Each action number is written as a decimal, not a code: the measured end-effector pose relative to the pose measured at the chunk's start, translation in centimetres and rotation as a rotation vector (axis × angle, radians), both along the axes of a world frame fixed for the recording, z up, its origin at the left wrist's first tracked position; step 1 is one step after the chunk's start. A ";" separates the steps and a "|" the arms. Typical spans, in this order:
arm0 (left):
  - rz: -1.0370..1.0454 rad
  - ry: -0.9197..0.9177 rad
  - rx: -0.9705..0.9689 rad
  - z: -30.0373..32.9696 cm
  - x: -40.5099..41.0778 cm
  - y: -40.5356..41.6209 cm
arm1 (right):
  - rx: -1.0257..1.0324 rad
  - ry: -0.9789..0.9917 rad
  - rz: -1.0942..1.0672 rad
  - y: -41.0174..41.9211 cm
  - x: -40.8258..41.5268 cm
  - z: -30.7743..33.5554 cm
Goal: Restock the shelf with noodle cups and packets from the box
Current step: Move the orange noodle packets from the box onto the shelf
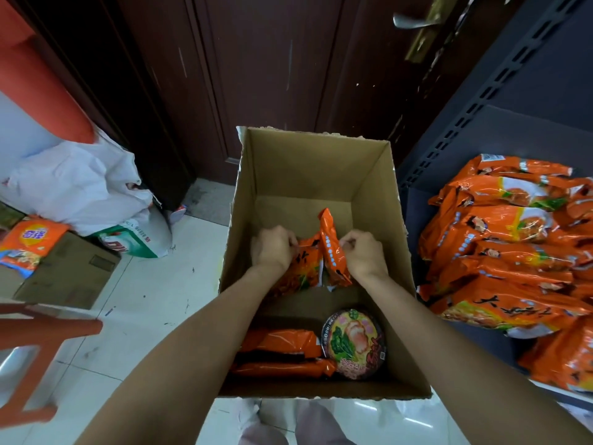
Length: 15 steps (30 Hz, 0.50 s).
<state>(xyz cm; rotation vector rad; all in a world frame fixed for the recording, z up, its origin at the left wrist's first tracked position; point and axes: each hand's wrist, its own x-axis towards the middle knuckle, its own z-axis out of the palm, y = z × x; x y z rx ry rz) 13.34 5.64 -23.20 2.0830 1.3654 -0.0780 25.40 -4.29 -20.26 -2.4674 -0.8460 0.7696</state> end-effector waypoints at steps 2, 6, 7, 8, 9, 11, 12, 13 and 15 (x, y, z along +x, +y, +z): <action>-0.010 -0.041 0.040 1.9 -0.5 0.0 | 0.028 -0.034 -0.003 -0.3 -0.2 1.0; -0.025 -0.169 0.219 5.3 -2.0 -0.1 | 0.141 -0.099 -0.031 -1.2 -1.1 4.2; -0.026 -0.219 0.270 6.2 -2.5 -0.2 | 0.182 -0.123 -0.048 -1.5 -1.4 5.3; -0.030 -0.265 0.304 7.2 -2.9 -0.3 | 0.231 -0.148 -0.066 -1.9 -1.7 6.3; -0.036 -0.304 0.327 8.2 -3.3 -0.3 | 0.282 -0.171 -0.084 -2.3 -1.9 7.3; -0.060 -0.372 0.349 10.3 -4.0 -0.6 | 0.356 -0.198 -0.118 -3.2 -2.3 9.4; -0.073 -0.404 0.359 11.5 -4.2 -0.7 | 0.390 -0.208 -0.132 -3.7 -2.4 10.4; -0.086 -0.434 0.377 12.7 -4.5 -0.9 | 0.431 -0.218 -0.143 -4.3 -2.4 11.4; -0.116 -0.495 0.431 15.1 -4.7 -1.5 | 0.523 -0.217 -0.174 -5.6 -2.3 13.2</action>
